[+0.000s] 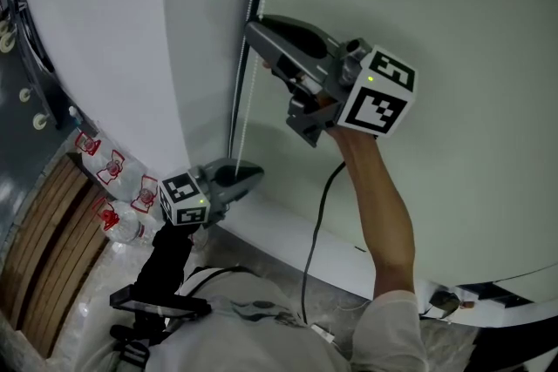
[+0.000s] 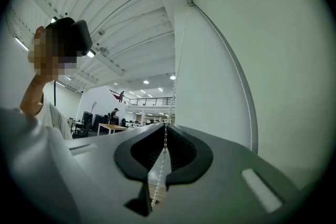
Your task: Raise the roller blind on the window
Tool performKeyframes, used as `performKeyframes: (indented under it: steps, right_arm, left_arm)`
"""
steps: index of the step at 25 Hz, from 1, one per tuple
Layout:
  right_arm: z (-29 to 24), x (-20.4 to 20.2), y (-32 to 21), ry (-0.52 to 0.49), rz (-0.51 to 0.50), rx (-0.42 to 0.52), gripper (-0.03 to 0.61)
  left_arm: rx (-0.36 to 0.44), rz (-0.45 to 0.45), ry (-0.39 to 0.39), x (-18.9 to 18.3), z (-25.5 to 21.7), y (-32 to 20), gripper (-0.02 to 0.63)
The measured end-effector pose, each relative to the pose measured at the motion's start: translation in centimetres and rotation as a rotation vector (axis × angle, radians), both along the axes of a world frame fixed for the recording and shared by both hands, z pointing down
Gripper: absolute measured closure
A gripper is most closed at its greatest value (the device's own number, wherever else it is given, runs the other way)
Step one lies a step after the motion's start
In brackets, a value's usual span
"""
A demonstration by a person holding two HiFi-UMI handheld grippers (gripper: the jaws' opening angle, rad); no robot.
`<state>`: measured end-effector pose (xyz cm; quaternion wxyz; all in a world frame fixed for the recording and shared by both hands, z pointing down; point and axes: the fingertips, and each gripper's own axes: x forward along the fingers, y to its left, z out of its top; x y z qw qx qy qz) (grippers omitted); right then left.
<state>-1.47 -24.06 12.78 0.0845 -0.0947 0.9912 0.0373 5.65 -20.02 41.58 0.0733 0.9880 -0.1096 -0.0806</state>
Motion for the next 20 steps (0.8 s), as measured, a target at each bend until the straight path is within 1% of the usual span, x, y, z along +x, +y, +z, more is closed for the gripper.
performKeyframes:
  steps: [7, 11, 15, 20]
  right_arm:
    - [5.8, -0.4, 0.7, 0.051, 0.0, -0.066, 0.563]
    - [9.7, -0.4, 0.9, 0.074, -0.003, -0.127, 0.563]
    - [12.3, 0.1, 1.0, 0.079, 0.006, -0.16, 0.563]
    - [16.1, -0.4, 1.4, 0.123, -0.01, -0.221, 0.563]
  left_arm:
    - [-0.006, 0.009, 0.001, 0.2, 0.2, 0.1, 0.615]
    - [-0.011, 0.015, -0.005, 0.4, 0.2, 0.2, 0.615]
    - [-0.021, 0.017, -0.01, 0.4, 0.6, 0.1, 0.615]
    - [-0.035, 0.015, -0.011, 0.5, 0.8, 0.1, 0.615]
